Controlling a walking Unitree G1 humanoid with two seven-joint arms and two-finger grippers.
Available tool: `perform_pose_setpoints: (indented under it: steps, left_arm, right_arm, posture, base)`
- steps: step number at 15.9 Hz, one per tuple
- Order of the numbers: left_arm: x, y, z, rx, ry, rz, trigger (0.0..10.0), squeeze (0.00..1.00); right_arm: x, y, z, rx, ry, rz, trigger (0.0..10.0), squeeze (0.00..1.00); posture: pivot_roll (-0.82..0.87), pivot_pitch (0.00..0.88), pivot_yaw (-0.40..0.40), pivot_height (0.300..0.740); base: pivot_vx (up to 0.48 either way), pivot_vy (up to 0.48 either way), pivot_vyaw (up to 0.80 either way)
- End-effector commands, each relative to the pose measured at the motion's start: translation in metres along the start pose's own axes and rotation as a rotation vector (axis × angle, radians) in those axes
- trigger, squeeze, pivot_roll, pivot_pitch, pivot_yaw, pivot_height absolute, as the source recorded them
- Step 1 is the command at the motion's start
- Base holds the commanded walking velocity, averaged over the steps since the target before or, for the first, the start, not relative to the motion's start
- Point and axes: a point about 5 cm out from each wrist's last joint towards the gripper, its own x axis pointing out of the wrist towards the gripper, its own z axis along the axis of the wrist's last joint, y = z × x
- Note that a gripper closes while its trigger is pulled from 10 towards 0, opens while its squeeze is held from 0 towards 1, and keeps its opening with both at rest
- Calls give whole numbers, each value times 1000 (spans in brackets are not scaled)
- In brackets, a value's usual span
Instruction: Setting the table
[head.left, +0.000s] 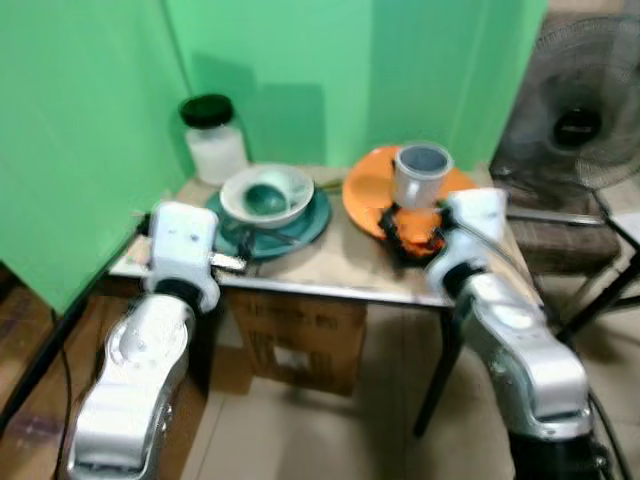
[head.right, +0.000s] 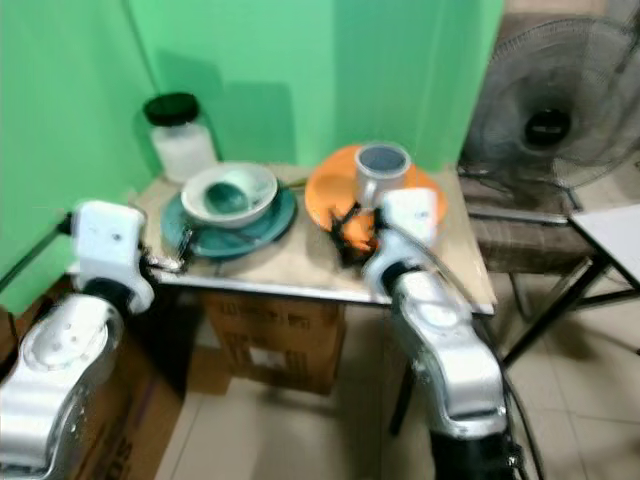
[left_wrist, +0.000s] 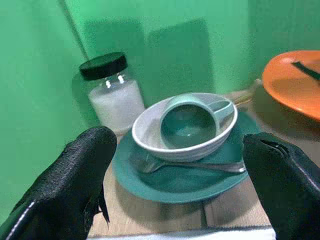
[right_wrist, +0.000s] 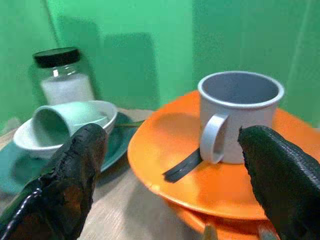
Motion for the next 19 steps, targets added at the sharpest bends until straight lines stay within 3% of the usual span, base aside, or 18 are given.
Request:
perform_pose_setpoints:
  steps: [1, 6, 7, 8, 9, 10, 12, 17, 18, 19]
  left_arm:
    - [-4, 2, 0, 16, -16, -38, 10000, 90]
    - [-5, 5, 1, 25, -33, -122, 10000, 98]
    - [-5, 5, 2, 30, -35, -150, 10000, 98]
    - [-4, 3, 3, 35, -38, -174, 10000, 94]
    - [-4, 3, 3, 35, -38, -174, 10000, 94]
    - [-4, 0, 3, 40, -38, -222, 10000, 90]
    - [-3, -2, 3, 41, -37, -250, 10000, 86]
    - [-6, -7, 2, 32, -36, -296, 10000, 90]
    - [-7, -8, 2, 28, -35, -308, 10000, 90]
    - [-7, -9, 2, 27, -35, -310, 10000, 90]
  right_arm:
    - [2, 5, 2, 4, 0, -2, 10000, 1000]
    - [17, 1, -4, -11, 54, -87, 10000, 1000]
    - [27, -1, -7, -23, 85, -170, 10000, 569]
    - [33, -1, -10, -47, 114, -209, 10000, 0]
    - [33, -1, -10, -47, 114, -209, 10000, 0]
    - [48, 7, -14, -34, 158, -207, 10000, 0]
    - [60, 15, -14, 18, 174, -188, 10000, 0]
    - [77, 12, -13, 110, 164, -339, 10000, 0]
    - [78, 12, -12, 110, 152, -353, 4431, 0]
    - [79, 12, -12, 112, 150, -358, 4431, 0]
  posture:
    - [-58, 0, 37, 740]
    - [-66, 0, 37, 740]
    - [-68, 0, 38, 740]
    - [-67, 0, 36, 740]
    - [-67, 0, 36, 740]
    - [-67, 0, 34, 740]
    - [-63, 0, 30, 740]
    - [-61, 0, 30, 740]
    - [-59, 0, 30, 740]
    - [-59, 0, 30, 740]
  base:
    - [0, 0, 0]
    - [0, 0, 0]
    - [0, 0, 0]
    - [0, 0, 0]
    - [0, 0, 0]
    - [0, 0, 0]
    - [0, 0, 0]
    - [0, 0, 0]
    - [0, 0, 0]
    - [0, 0, 0]
